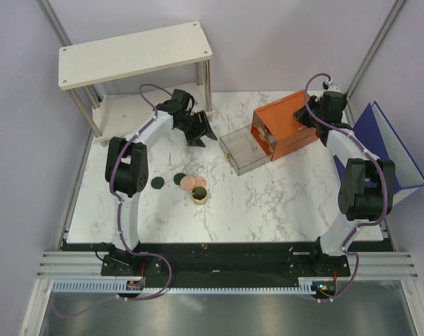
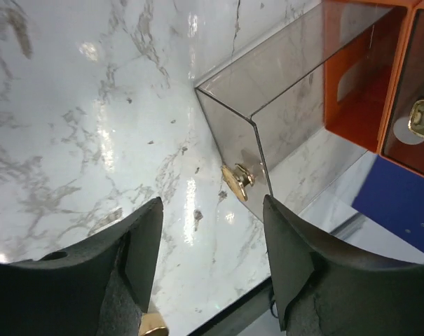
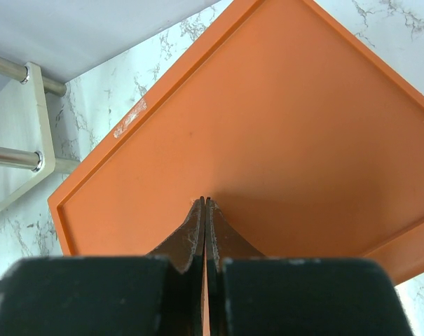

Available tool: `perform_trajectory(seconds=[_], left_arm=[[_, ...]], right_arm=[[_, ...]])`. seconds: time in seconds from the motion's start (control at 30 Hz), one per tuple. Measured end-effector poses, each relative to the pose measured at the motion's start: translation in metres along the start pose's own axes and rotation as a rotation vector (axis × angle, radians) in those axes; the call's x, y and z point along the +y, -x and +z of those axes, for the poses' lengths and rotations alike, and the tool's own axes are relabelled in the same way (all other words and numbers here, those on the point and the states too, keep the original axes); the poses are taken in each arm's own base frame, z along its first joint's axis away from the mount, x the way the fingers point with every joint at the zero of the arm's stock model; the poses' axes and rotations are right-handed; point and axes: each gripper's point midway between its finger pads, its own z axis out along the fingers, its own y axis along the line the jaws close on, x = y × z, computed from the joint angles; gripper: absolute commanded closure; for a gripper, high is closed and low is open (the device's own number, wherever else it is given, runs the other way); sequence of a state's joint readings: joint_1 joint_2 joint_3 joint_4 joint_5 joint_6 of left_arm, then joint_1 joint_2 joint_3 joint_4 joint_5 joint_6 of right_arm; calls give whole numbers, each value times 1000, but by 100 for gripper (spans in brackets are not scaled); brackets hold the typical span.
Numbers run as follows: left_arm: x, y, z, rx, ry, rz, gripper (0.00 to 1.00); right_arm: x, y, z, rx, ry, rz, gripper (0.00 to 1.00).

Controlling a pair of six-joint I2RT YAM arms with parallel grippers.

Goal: Organize the makeup

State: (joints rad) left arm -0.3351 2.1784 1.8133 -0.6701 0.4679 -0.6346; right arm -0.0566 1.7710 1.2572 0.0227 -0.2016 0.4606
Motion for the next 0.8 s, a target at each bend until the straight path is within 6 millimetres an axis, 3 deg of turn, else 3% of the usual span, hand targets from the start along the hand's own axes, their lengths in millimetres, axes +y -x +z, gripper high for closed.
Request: perform_trajectory(seconds=[0.17,0.37,0.5,0.63,0.8], left_arm=[[-3,13,-37,-74,57,129,32],[14,-7,-68,-39,192,273,32],[41,-46,-71,84,284,327,32],[57,-95,-61,235,346,393,32],[51,-150,-50,381,362,507,32]], right_arm=[[0,0,0,-1,1,-1,100],[0,0,0,-1,0,-5,100],[0,0,0,3,-1,-12,100],[-1,-1,1,11,-3,-11,100],[-1,-2,1,16,-4,-11,100]])
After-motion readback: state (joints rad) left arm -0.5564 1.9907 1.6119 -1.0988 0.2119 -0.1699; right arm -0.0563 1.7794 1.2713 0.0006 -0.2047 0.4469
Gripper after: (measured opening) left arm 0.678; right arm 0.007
